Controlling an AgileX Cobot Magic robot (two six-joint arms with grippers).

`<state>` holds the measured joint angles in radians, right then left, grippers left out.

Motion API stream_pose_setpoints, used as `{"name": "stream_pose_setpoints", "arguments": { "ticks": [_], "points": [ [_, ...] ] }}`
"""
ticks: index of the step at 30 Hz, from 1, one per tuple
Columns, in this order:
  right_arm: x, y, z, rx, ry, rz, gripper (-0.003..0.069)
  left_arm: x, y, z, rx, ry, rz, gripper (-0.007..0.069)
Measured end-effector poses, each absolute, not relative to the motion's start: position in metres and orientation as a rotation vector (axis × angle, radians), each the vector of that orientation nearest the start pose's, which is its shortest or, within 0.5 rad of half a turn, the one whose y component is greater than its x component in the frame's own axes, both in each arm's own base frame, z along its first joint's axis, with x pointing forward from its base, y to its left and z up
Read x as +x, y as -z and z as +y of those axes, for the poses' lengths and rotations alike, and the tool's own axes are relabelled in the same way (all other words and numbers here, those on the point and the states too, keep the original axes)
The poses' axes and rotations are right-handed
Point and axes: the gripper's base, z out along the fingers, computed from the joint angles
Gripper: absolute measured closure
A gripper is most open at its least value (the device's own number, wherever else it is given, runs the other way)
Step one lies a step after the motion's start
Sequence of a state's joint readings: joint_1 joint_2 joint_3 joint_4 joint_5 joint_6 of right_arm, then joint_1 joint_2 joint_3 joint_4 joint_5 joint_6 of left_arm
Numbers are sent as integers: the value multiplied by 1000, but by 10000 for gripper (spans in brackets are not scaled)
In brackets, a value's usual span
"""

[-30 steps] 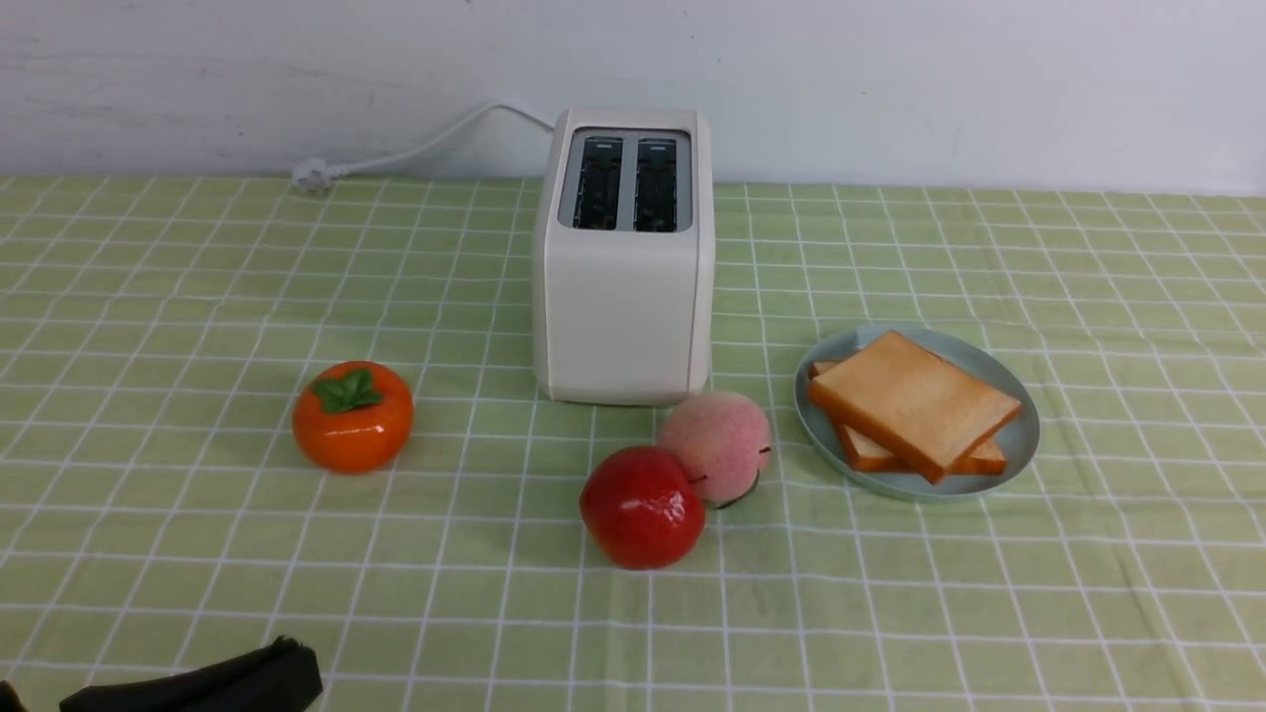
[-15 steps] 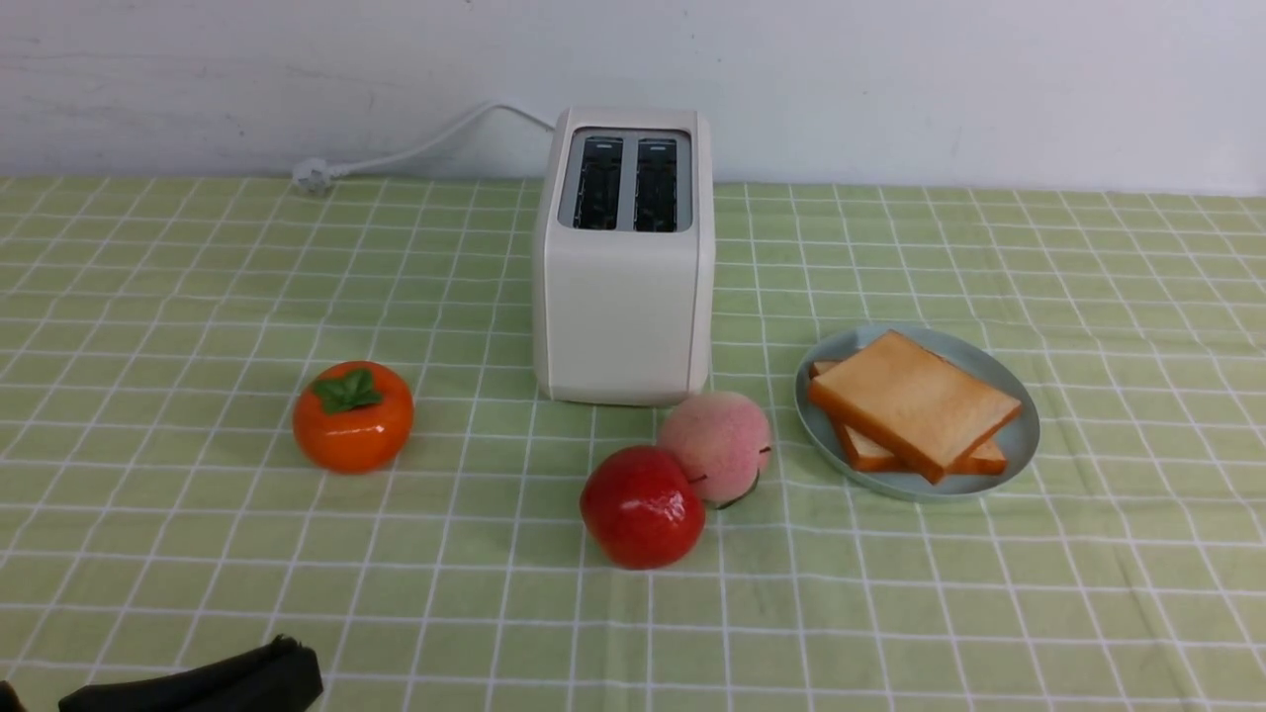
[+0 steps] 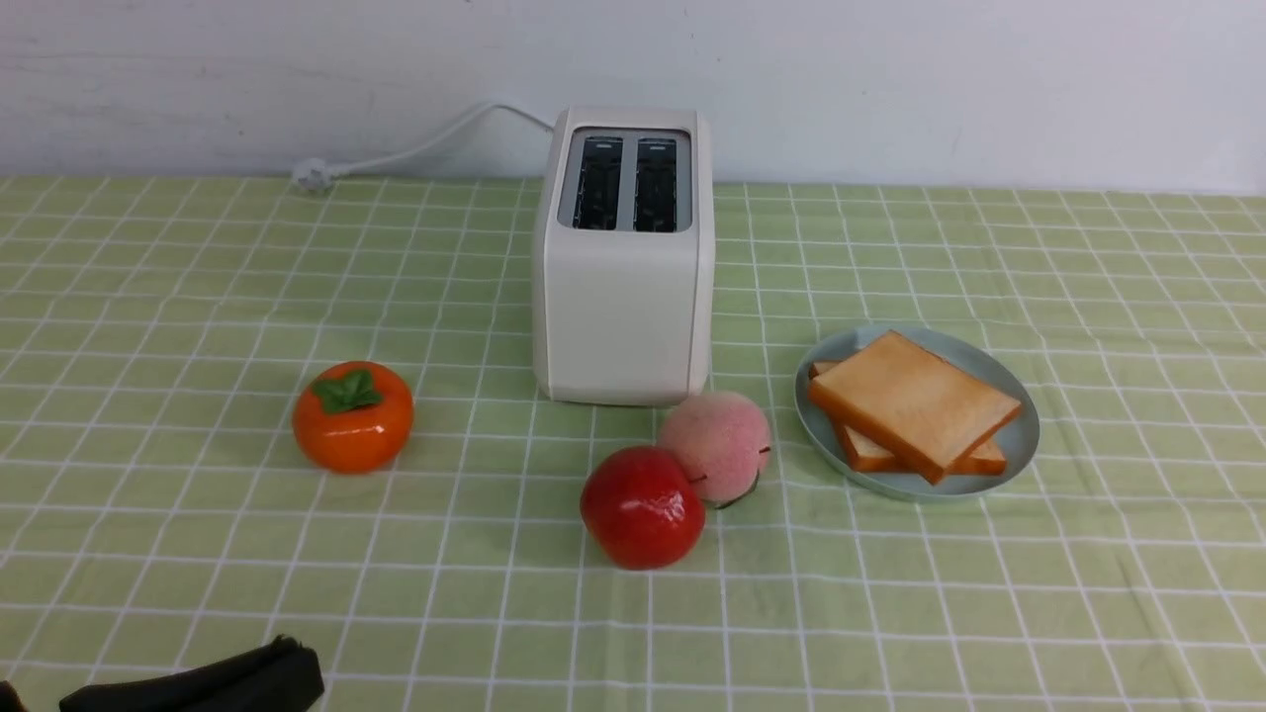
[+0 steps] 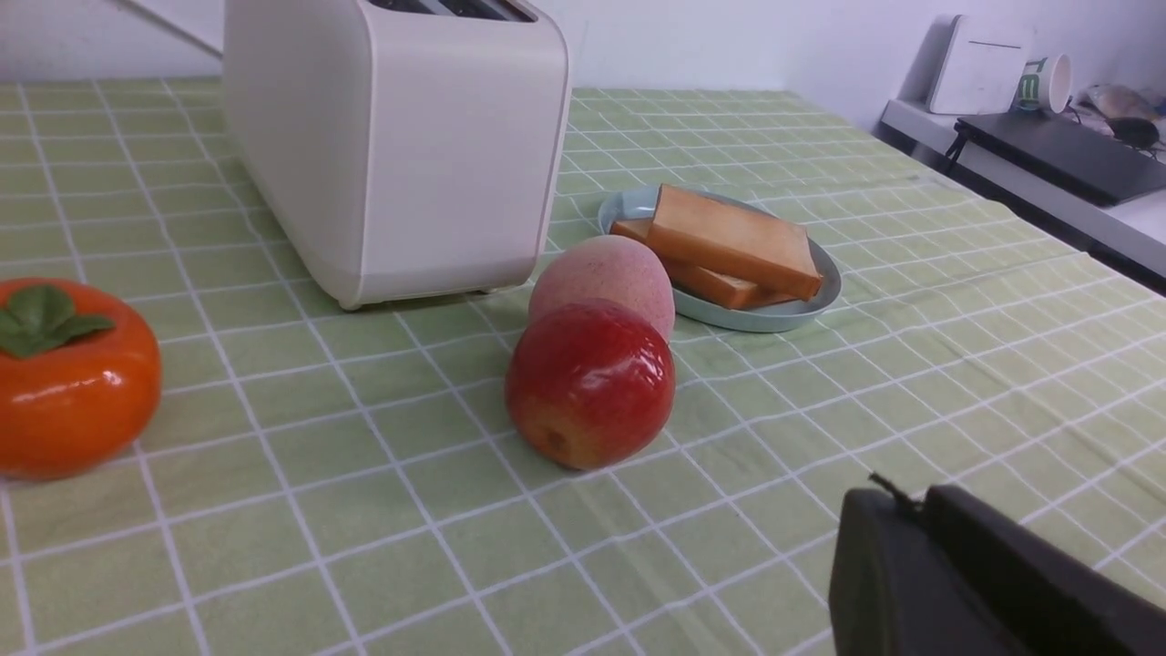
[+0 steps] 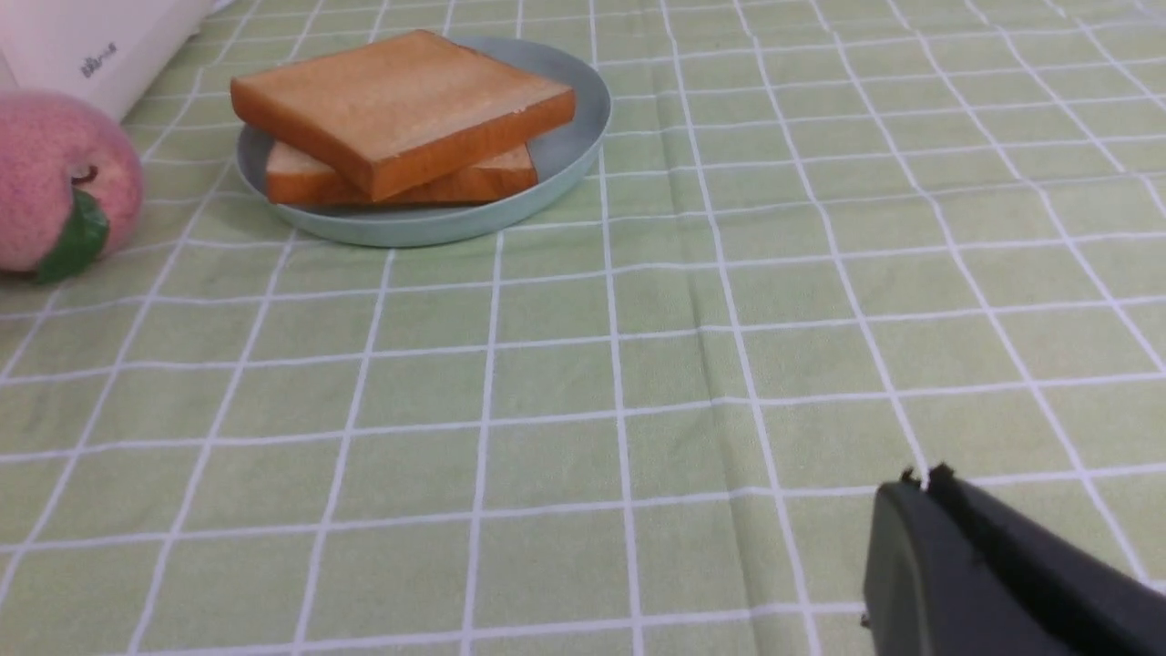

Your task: Take toasted bread from bread machine on green coffee tablecloth place on plate.

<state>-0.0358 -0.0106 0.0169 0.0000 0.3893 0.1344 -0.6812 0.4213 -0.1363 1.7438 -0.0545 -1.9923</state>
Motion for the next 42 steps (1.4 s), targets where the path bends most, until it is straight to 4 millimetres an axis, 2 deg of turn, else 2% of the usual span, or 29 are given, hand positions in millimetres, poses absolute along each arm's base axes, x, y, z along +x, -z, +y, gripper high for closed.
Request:
{"name": "stream_pose_setpoints", "arguments": {
  "ticks": [30, 35, 38, 40, 42],
  "points": [
    [52, -173, -2, 162, -69, 1873, 656, 73, -227, -65, 432, 711, 1783, 562],
    [52, -173, -2, 162, -69, 1873, 649, 76, -228, -61, 390, 668, 1776, 562],
    [52, -173, -2, 162, -69, 1873, 646, 76, -229, -61, 382, 667, 1772, 587],
    [52, -173, -2, 162, -69, 1873, 646, 76, -231, -62, 378, 680, 1770, 635],
    [52, -173, -2, 162, -69, 1873, 645, 76, -233, -62, 365, 699, 1770, 638]
  ]
}}
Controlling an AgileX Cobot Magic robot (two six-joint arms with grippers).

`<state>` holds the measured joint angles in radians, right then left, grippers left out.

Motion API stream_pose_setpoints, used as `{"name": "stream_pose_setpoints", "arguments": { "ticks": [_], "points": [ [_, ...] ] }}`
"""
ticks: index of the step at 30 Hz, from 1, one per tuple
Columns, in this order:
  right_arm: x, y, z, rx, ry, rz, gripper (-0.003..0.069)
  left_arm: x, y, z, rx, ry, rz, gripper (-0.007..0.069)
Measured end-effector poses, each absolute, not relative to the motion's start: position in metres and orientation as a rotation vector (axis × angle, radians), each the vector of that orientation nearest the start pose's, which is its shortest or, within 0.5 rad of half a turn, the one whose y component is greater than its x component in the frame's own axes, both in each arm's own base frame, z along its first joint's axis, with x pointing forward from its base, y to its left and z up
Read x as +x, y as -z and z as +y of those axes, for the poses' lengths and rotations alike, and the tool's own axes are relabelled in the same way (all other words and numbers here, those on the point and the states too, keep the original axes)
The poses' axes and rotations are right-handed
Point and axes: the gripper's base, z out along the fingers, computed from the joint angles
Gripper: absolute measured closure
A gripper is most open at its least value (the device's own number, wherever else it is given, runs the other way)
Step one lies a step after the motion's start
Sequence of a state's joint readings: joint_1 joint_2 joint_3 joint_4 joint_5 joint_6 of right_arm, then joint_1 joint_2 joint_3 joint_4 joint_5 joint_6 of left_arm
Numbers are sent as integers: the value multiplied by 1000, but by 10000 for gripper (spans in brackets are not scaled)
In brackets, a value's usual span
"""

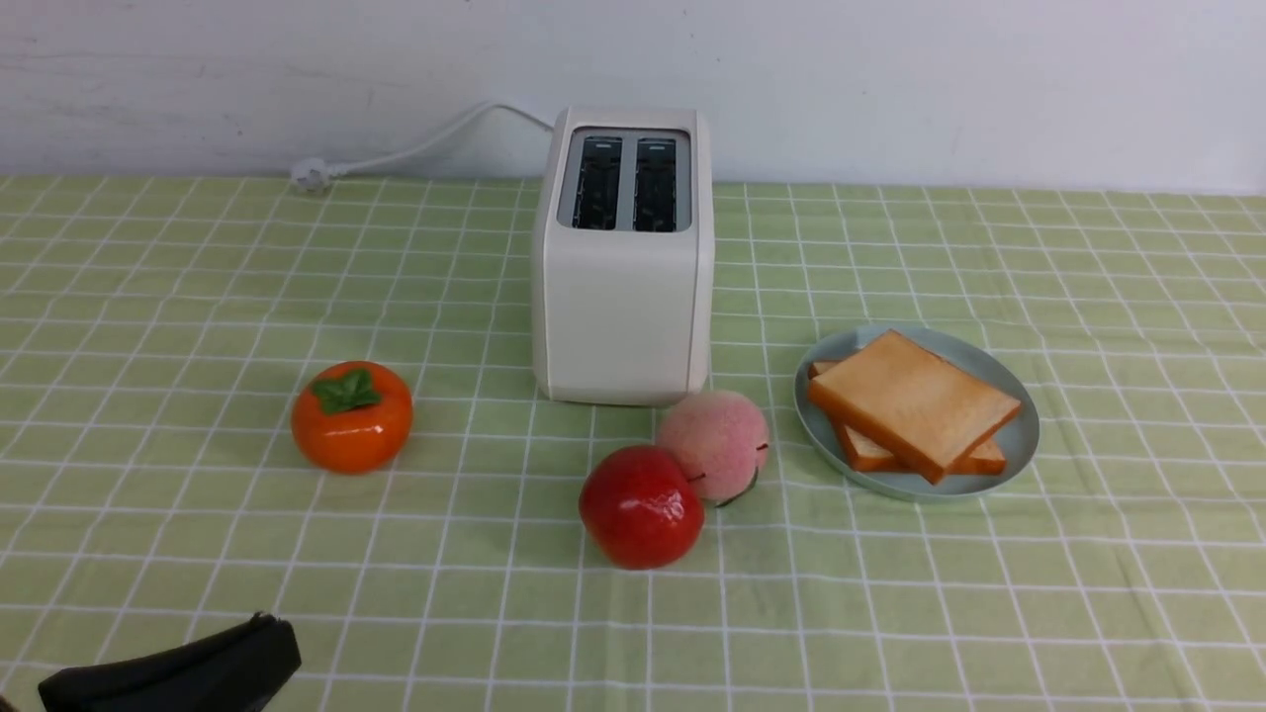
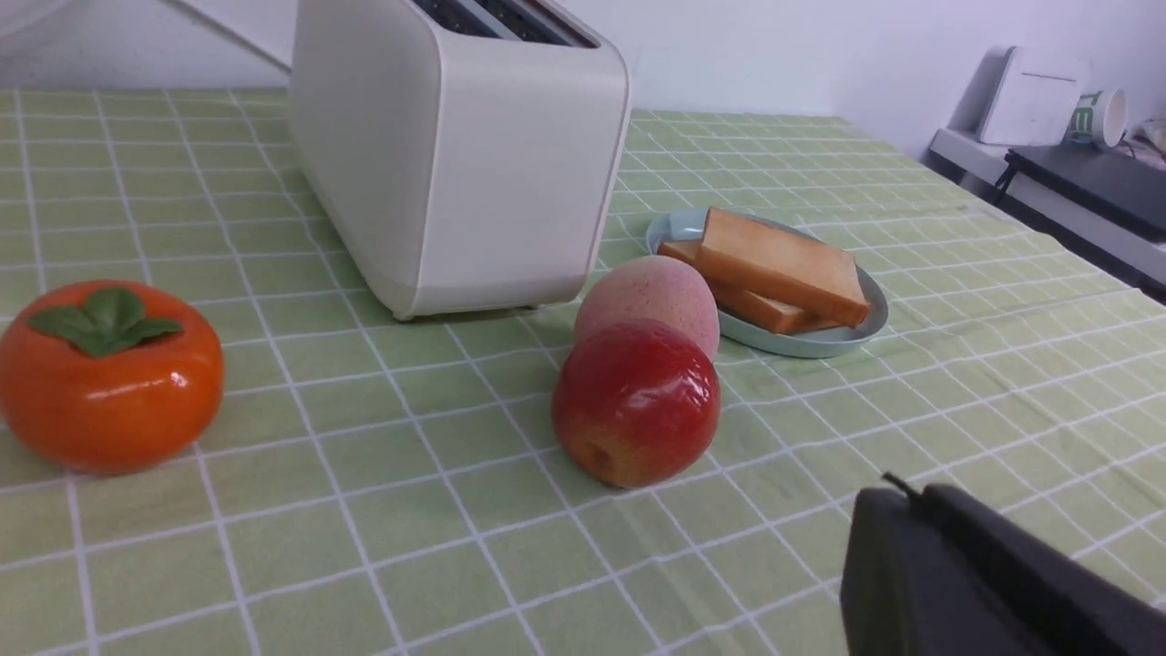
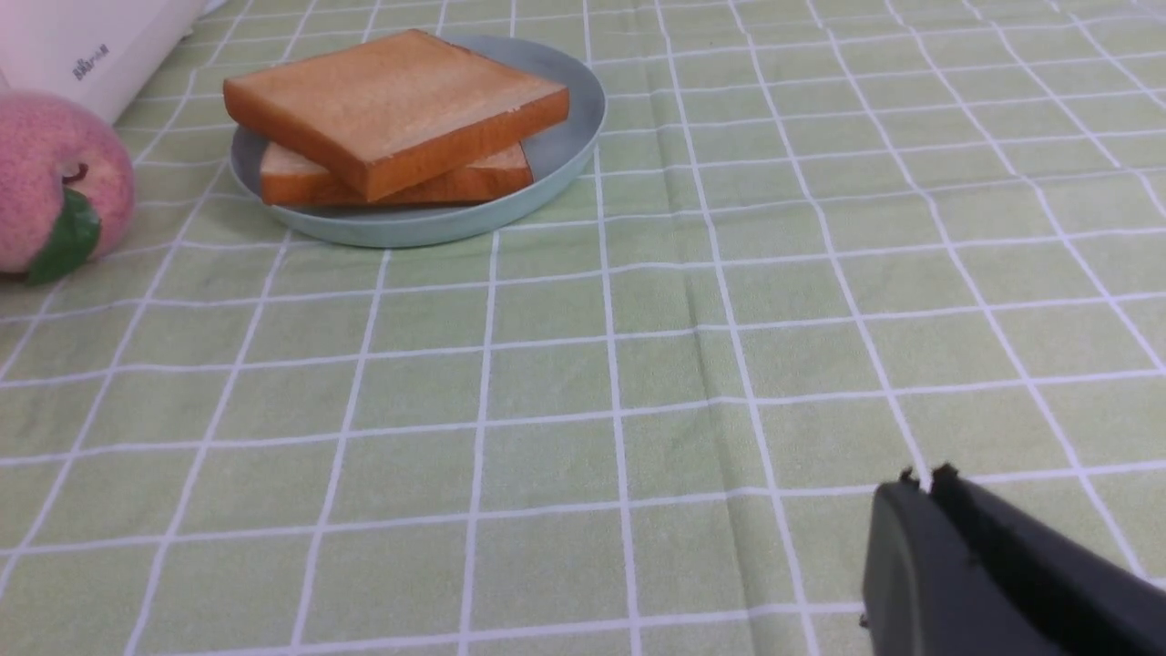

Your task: Take toasted bread from bread machine on green coffee tablecloth place on plate.

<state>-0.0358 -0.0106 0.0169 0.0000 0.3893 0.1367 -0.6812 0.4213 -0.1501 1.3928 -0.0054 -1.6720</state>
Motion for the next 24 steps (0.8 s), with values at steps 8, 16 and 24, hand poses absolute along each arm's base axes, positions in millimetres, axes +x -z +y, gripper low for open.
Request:
{"name": "stream_pose_setpoints", "arguments": {
  "ticks": [8, 16, 24],
  "points": [
    [52, -173, -2, 162, -69, 1873, 642, 74, -230, -55, 364, 628, 1801, 638],
    [52, -173, -2, 162, -69, 1873, 636, 58, -241, -35, 303, 569, 1593, 638],
    [52, -173, -2, 162, -69, 1874, 620, 56, -206, -6, -80, 250, 1547, 638]
  ]
}}
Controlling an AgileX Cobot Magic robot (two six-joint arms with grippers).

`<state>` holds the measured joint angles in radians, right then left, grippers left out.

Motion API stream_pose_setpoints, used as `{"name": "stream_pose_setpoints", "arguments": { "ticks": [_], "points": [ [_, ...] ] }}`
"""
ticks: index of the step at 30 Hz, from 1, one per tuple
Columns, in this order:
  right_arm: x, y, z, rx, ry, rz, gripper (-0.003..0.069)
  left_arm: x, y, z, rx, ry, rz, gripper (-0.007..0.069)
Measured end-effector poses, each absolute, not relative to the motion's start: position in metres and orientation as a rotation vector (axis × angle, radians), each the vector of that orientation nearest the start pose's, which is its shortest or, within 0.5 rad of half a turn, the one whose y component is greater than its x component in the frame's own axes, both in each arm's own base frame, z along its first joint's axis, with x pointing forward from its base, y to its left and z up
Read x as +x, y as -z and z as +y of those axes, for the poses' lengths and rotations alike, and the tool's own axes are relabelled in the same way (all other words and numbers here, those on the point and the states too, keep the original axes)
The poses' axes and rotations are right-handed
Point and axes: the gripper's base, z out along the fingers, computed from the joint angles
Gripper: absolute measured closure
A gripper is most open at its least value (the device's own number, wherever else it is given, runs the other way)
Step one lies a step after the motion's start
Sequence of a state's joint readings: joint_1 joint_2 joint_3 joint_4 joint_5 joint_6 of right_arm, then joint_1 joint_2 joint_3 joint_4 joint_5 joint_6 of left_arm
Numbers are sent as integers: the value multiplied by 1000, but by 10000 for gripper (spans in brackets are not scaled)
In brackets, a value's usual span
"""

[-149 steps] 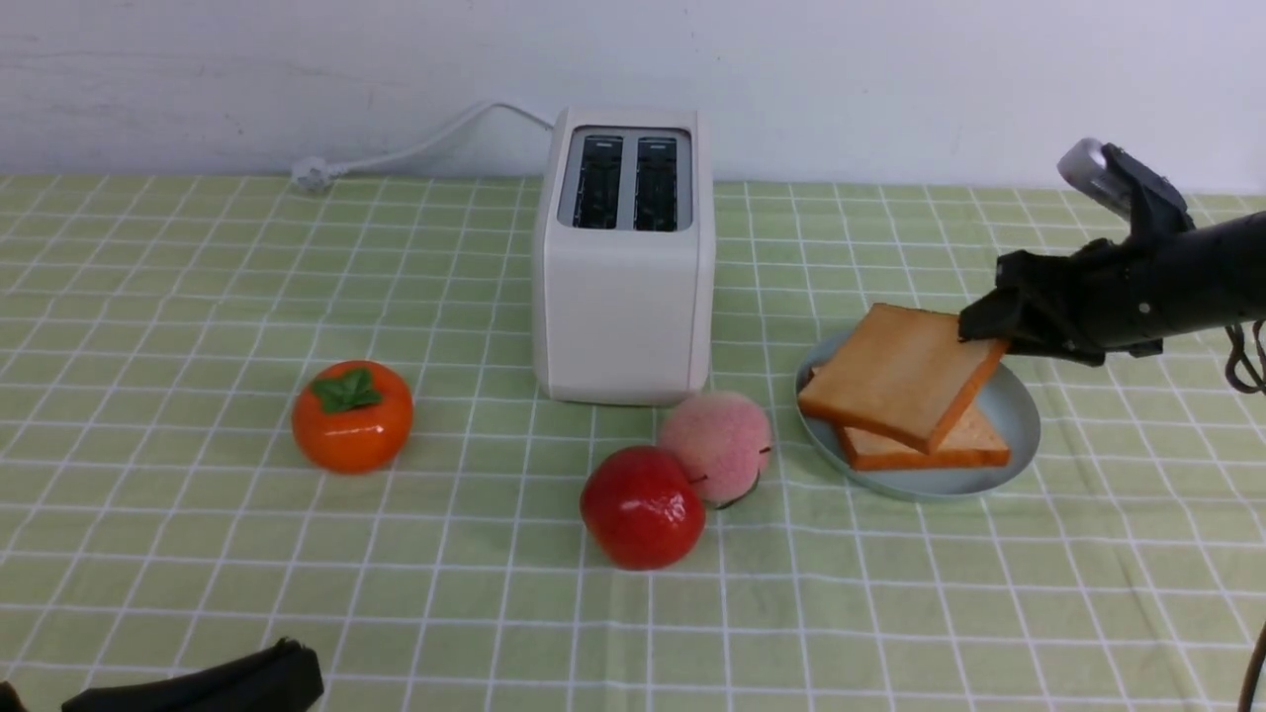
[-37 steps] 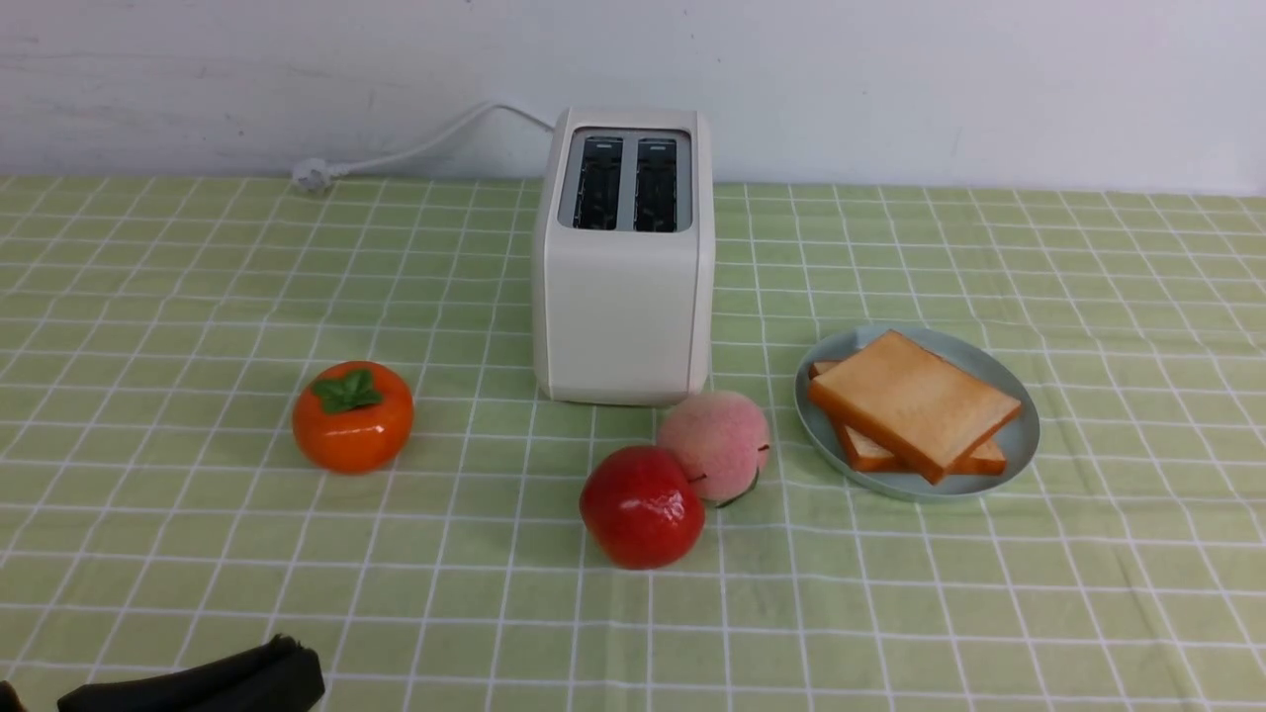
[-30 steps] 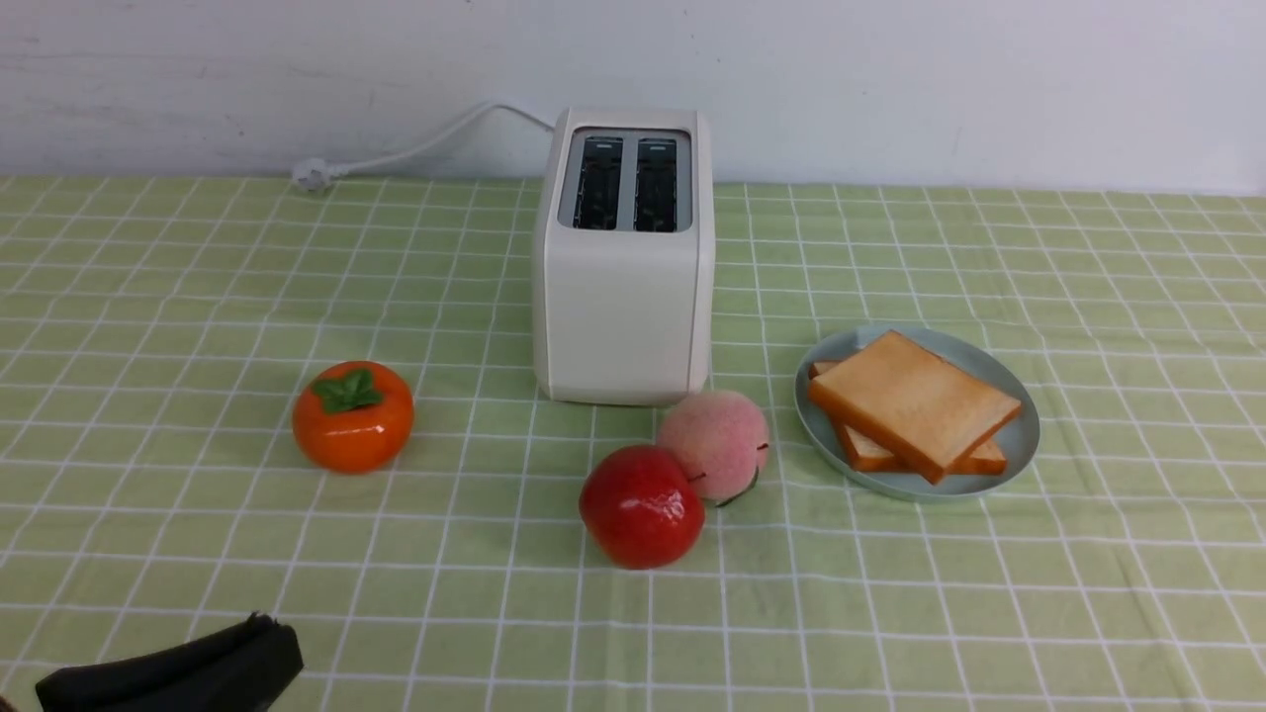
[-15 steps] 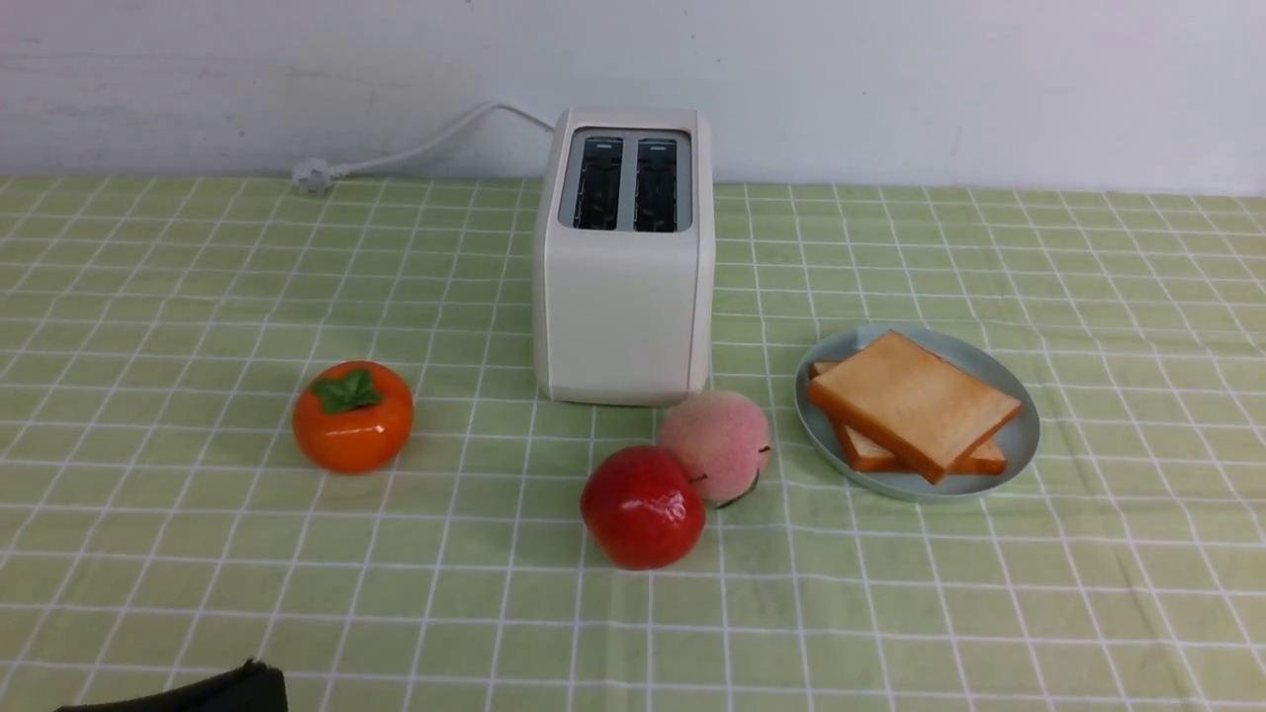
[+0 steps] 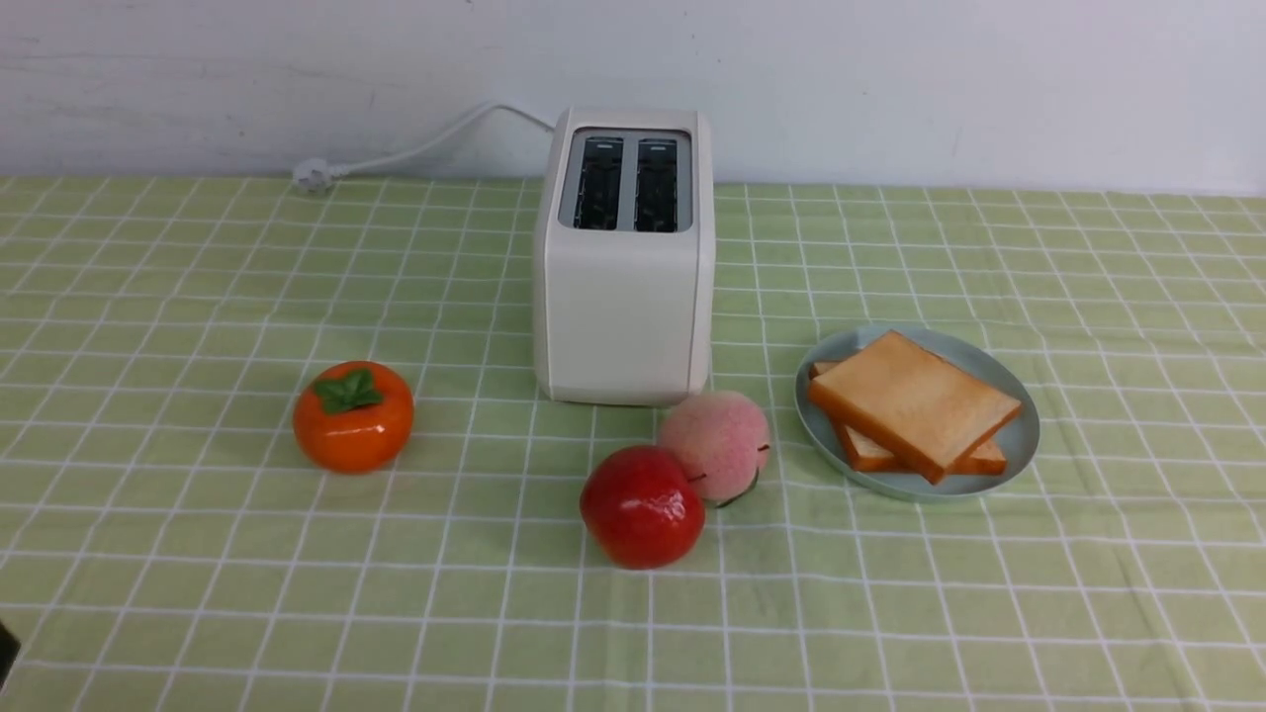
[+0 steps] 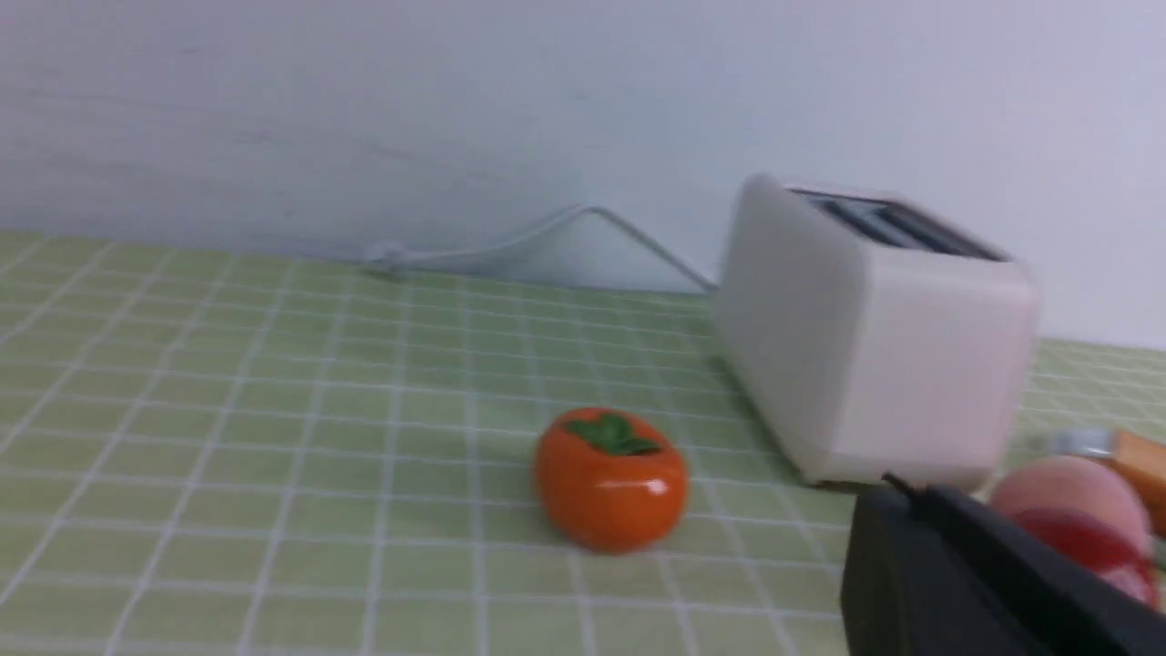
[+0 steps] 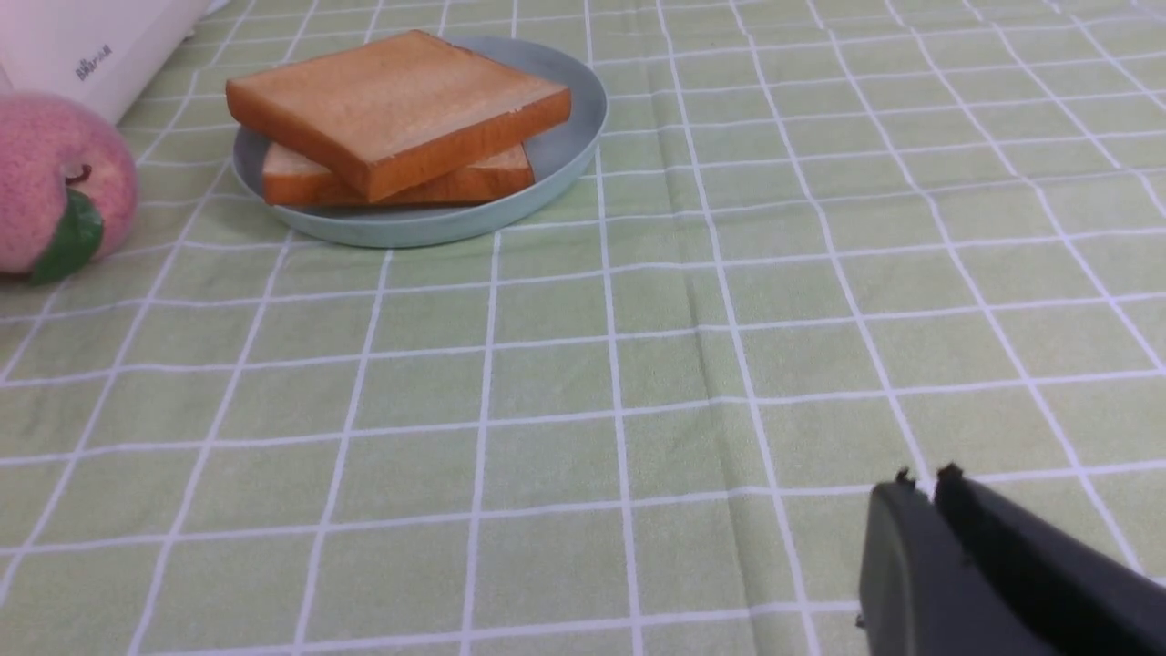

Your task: Take toasted bread from bread machine on green coffee tablecloth place on plate.

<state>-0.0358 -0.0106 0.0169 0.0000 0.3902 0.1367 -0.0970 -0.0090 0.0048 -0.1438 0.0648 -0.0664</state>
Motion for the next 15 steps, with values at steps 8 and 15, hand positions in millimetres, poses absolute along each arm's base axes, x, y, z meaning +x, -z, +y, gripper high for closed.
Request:
{"name": "stream_pose_setpoints", "arguments": {
  "ticks": [8, 15],
  "points": [
    [52, -173, -2, 162, -69, 1874, 616, 52, -169, -5, -184, 219, 1888, 638],
    [52, -173, -2, 162, -69, 1874, 606, 52, -169, -5, -189, 220, 1889, 638]
  ]
}}
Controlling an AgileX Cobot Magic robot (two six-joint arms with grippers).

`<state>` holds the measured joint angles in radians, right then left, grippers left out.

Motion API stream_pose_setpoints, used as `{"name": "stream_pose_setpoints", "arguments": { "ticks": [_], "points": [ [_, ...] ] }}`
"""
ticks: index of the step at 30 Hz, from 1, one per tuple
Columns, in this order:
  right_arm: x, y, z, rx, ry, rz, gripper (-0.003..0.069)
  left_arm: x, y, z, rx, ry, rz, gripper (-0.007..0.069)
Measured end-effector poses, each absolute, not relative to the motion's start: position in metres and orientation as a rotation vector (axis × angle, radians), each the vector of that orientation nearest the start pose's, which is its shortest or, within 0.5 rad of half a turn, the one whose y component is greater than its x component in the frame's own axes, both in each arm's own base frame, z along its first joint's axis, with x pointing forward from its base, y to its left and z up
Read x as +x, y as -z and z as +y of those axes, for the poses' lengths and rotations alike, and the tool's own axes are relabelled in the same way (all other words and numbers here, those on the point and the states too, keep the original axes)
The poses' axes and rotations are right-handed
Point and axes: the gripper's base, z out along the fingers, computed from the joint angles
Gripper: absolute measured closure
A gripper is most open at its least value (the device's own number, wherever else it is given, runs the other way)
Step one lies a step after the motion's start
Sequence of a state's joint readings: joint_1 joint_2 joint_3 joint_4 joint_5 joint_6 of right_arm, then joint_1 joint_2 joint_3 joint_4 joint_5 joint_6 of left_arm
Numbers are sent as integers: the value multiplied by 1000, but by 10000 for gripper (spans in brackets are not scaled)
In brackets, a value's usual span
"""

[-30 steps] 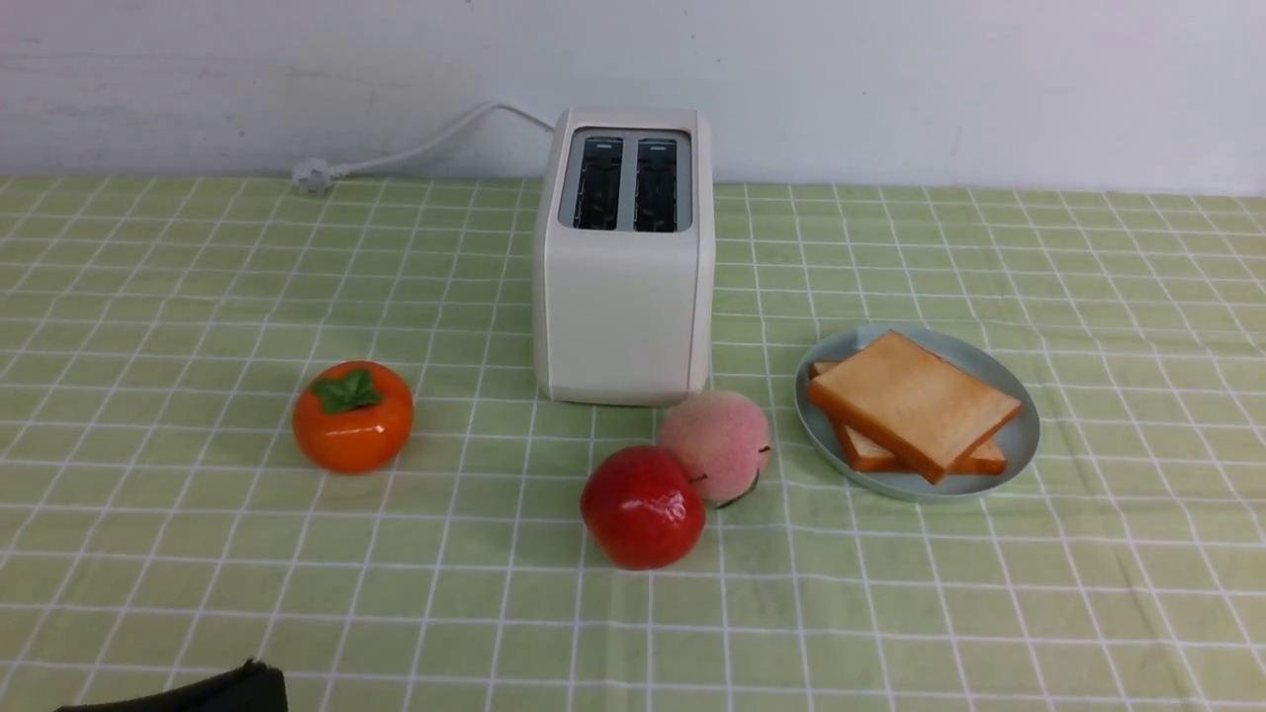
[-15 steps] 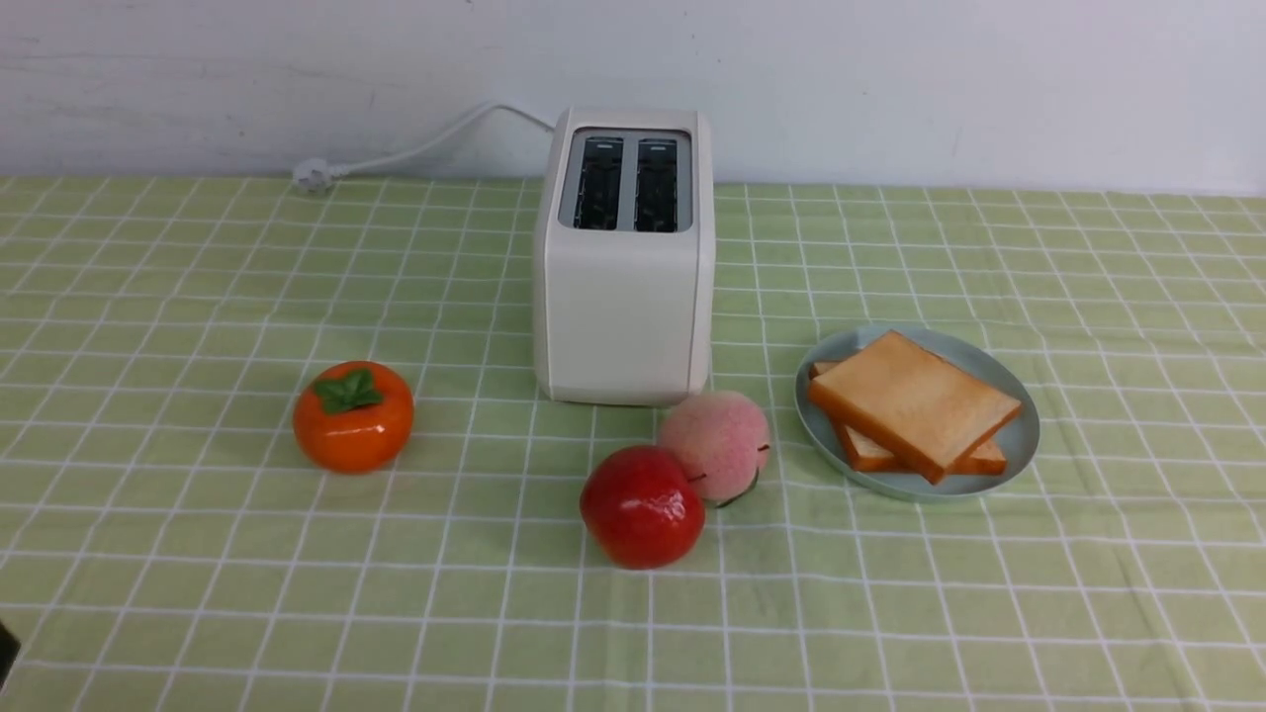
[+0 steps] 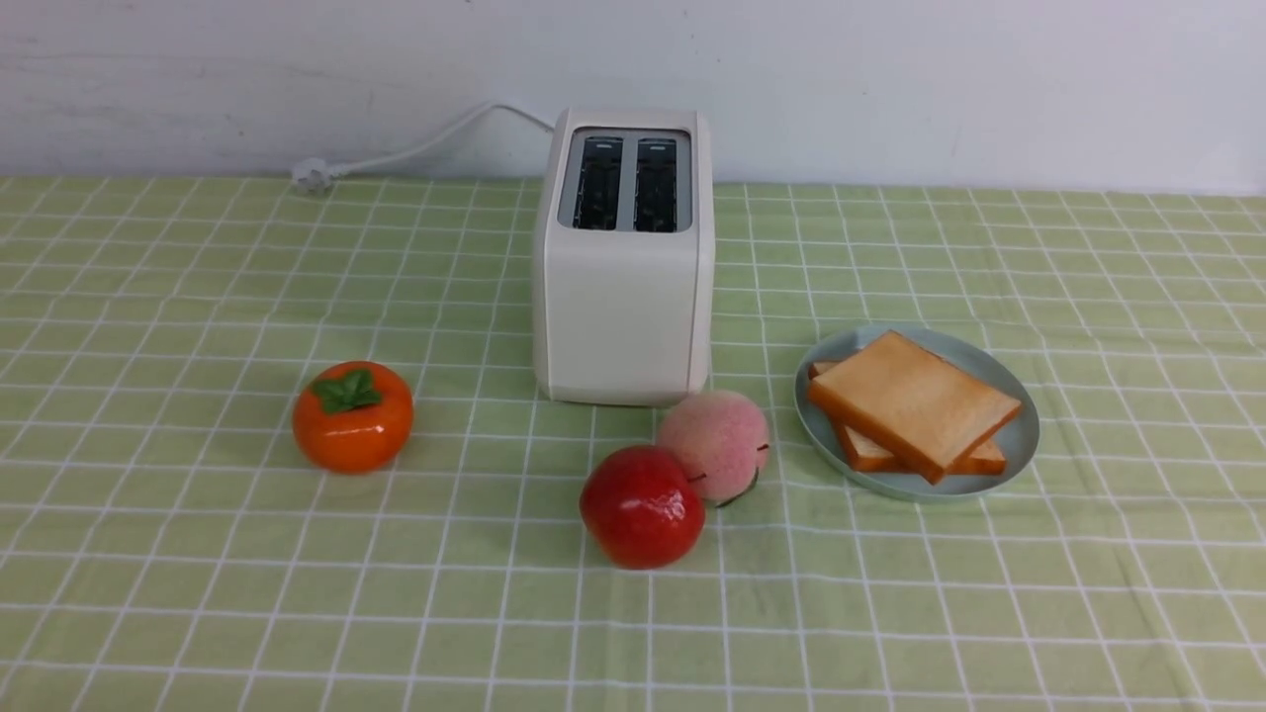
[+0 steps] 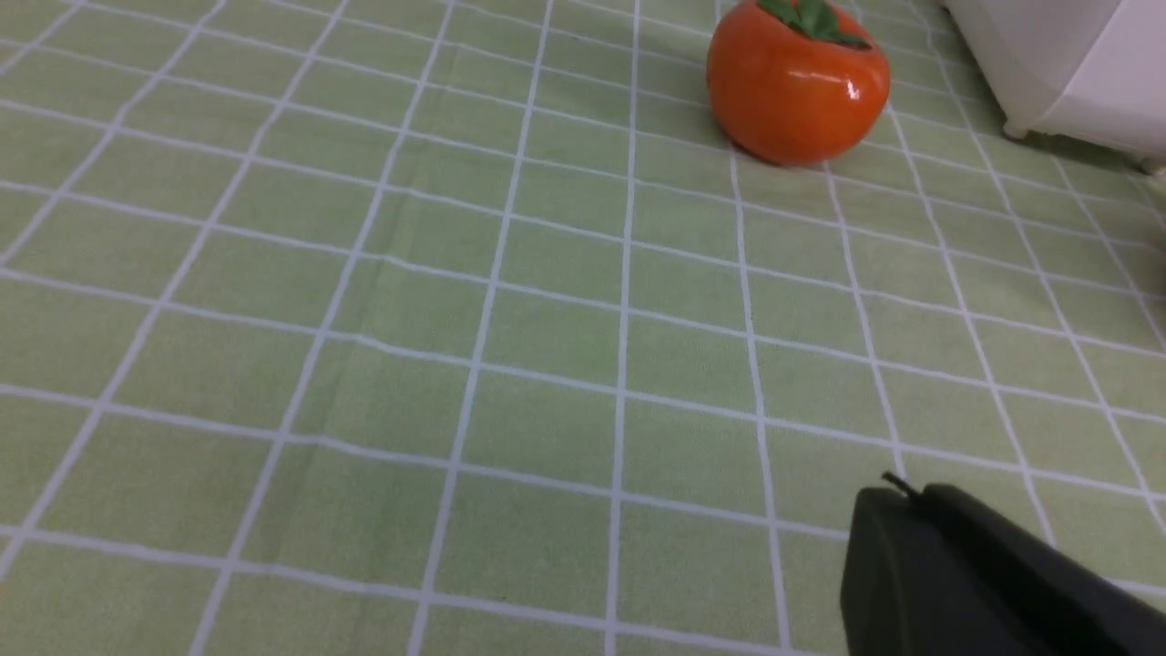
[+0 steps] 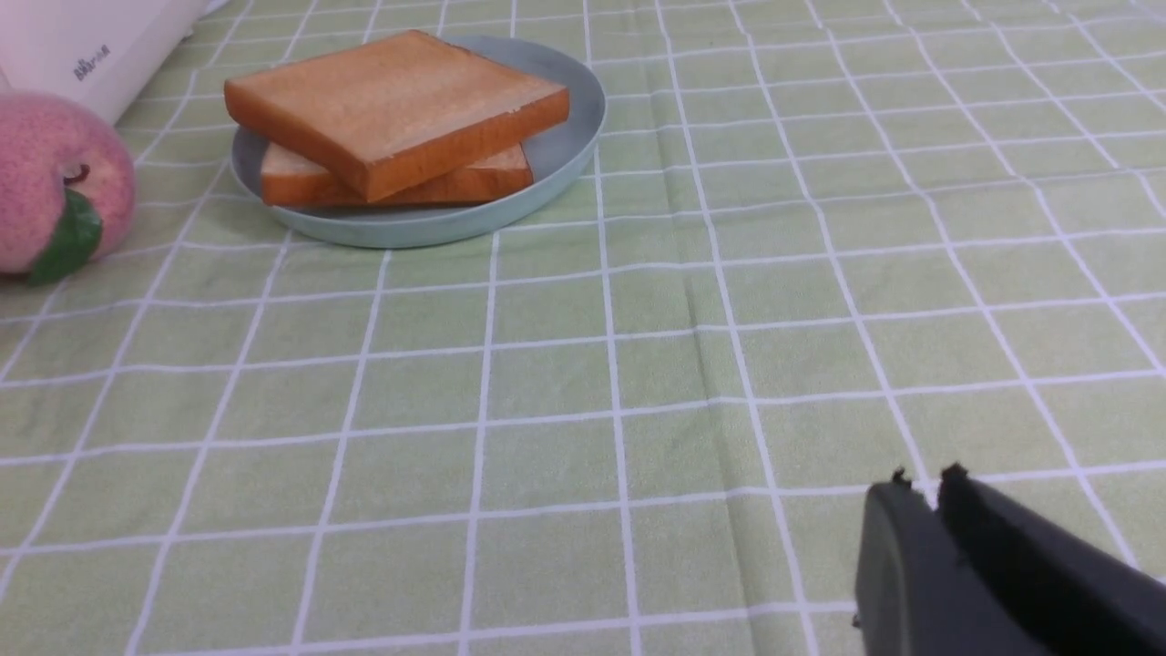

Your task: Take toasted bread from bread machine on green coffee tablecloth place on plate.

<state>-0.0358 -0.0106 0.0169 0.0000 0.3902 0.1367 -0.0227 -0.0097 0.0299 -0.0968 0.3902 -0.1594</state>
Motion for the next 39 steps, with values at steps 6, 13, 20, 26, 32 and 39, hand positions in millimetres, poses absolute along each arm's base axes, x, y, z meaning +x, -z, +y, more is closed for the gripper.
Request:
{"name": "stream_pose_setpoints", "arguments": {
  "ticks": [6, 13, 20, 26, 32, 39],
  "points": [
    [52, -173, -2, 162, -69, 1874, 606, 52, -169, -5, -189, 220, 1889, 638],
    [52, -173, -2, 162, -69, 1874, 596, 52, -169, -5, -189, 219, 1889, 638],
    [52, -173, -2, 162, -69, 1874, 585, 52, -169, -5, -189, 219, 1889, 638],
    [52, -173, -2, 162, -69, 1874, 578, 52, -169, -5, -189, 219, 1889, 636],
    [52, -173, -2, 162, -69, 1874, 569, 52, -169, -5, -189, 219, 1889, 636],
    [52, -173, -2, 162, -69, 1874, 559, 52, -169, -5, -189, 219, 1889, 632]
  ]
}}
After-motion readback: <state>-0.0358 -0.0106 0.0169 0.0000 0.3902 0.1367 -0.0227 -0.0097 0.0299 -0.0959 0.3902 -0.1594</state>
